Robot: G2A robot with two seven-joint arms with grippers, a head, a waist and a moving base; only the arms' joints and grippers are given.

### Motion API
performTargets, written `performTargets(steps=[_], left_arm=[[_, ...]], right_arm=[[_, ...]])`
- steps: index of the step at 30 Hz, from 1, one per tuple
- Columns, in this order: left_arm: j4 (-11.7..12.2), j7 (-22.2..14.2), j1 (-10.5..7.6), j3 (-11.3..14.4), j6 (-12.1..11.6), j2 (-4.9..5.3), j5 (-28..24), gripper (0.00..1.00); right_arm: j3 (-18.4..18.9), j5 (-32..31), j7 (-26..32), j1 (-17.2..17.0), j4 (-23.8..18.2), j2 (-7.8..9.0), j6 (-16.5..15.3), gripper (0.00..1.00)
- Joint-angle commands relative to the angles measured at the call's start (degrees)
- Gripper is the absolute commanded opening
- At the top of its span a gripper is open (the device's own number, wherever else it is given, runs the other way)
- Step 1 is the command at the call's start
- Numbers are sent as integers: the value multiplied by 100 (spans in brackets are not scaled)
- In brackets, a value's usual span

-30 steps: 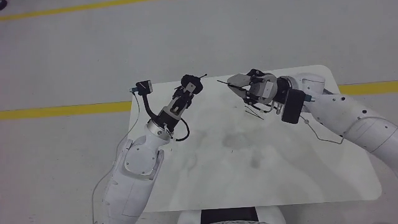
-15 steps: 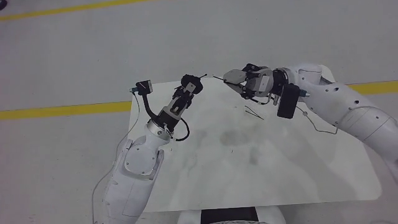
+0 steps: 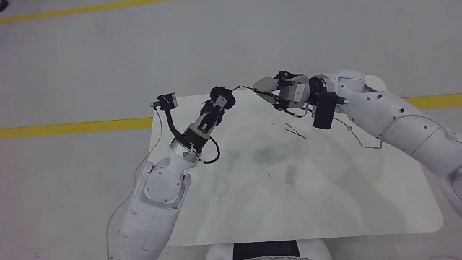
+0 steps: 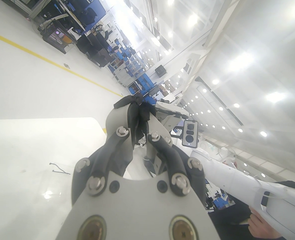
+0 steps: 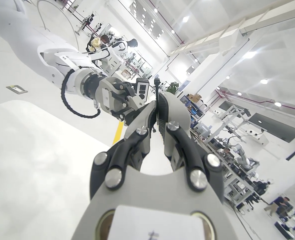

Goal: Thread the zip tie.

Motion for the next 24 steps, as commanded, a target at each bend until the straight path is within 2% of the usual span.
performTargets(steps=[1,24], left_arm=[[0,0,0,0,0,0,0,0],[0,0,0,0,0,0,0,0]], right_arm=[[-54,17,-28,31,61,-23,0,0],[-415,102,-160,291,502,-271,0,0]])
